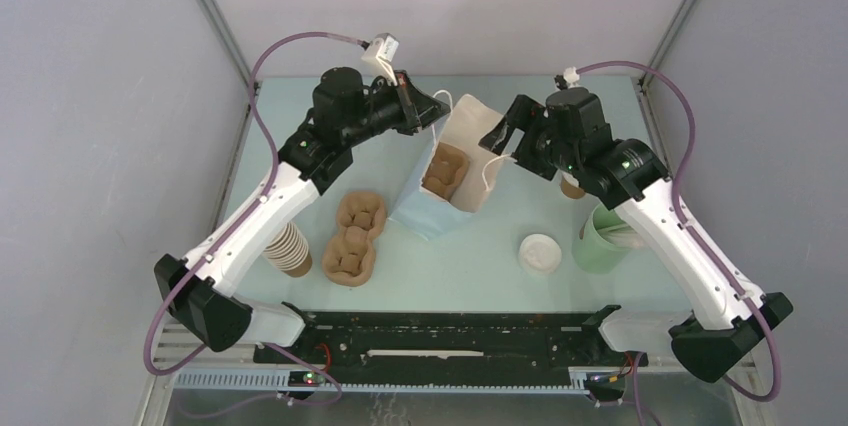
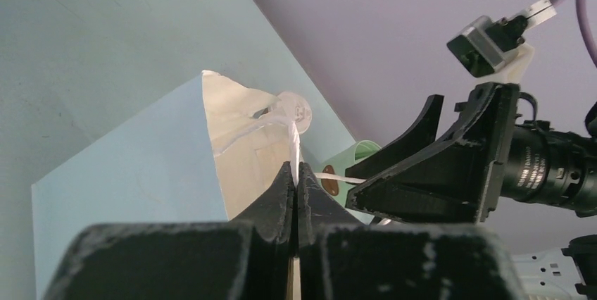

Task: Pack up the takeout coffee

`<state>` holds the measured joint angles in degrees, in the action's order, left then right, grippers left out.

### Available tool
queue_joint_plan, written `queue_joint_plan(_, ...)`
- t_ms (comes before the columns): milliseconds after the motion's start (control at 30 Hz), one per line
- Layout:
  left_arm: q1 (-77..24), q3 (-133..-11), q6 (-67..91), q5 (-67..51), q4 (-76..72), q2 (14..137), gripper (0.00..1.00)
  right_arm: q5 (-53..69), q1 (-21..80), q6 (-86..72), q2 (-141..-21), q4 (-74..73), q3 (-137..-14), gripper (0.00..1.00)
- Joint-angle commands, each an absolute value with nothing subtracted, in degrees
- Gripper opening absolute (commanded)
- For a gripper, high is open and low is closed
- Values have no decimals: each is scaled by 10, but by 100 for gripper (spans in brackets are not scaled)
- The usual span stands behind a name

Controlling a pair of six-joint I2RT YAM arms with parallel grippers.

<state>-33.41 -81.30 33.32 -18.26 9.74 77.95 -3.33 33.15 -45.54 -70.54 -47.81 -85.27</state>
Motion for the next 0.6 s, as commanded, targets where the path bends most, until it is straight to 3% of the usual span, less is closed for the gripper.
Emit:
queue_joint_plan(0,-337,-798,351,-182,78,776,0,-68,366,-489,-697,-466,-822,93)
queue_joint_plan(233,-337,-783,362,-193,66,770,0,-110,357,-503,-686,-413,-778,74)
queue_joint_plan(267,-337,-782,362,-192,66,769,0,-114,351,-484,-688,-398,-779,63)
queue_joint_plan(367,-331,-799,359,-192,89,766,0,-91,315,-426,-693,-401,-820,8)
queue_joint_plan(400,-327,-814,357,-190,107,765,0,-88,309,-404,-691,-413,-845,0)
queue_joint_plan(567,-319,-849,419,-168,180,716,0,-69,362,-293,-673,-483,-949,0)
